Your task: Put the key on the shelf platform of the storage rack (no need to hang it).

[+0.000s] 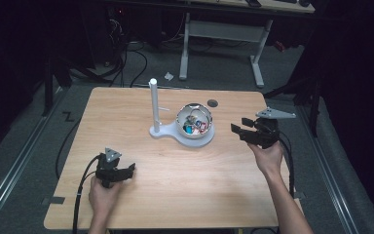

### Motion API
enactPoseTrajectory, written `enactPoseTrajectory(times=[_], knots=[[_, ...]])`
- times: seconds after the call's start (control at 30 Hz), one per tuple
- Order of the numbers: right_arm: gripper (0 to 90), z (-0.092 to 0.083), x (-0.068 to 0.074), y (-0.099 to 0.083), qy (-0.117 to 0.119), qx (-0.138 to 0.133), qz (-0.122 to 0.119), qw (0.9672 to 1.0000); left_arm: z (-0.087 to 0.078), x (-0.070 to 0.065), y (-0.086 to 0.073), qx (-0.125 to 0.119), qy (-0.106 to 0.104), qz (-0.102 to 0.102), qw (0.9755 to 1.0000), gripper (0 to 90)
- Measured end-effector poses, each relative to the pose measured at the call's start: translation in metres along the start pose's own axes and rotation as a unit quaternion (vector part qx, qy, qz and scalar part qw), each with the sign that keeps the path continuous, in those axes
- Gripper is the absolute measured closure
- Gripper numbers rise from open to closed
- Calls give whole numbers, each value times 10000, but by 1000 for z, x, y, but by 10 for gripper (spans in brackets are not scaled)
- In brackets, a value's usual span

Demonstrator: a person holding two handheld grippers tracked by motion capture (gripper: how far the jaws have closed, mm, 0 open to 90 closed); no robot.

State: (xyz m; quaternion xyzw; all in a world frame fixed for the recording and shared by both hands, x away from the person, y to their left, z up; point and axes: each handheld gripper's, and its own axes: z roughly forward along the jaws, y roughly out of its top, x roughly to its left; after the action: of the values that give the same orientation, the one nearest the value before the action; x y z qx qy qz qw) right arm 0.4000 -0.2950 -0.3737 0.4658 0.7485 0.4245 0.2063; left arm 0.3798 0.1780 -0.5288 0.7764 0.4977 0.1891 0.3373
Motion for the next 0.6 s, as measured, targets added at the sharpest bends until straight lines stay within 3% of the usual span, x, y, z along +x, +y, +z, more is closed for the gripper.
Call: enactPoseTrajectory(times=[0.37,0.43,0.6], knots=[[429,-26,11,-6,-16,-42,-19,10000,0,0,0,1,-2,-2,10000,220],[426,-30,12,-11,-6,-242,1,9997,0,0,0,-1,-1,-2,10000,220],[427,-35,10,-27,-15,-232,133,9996,0,0,0,0,-4,-3,10000,220]])
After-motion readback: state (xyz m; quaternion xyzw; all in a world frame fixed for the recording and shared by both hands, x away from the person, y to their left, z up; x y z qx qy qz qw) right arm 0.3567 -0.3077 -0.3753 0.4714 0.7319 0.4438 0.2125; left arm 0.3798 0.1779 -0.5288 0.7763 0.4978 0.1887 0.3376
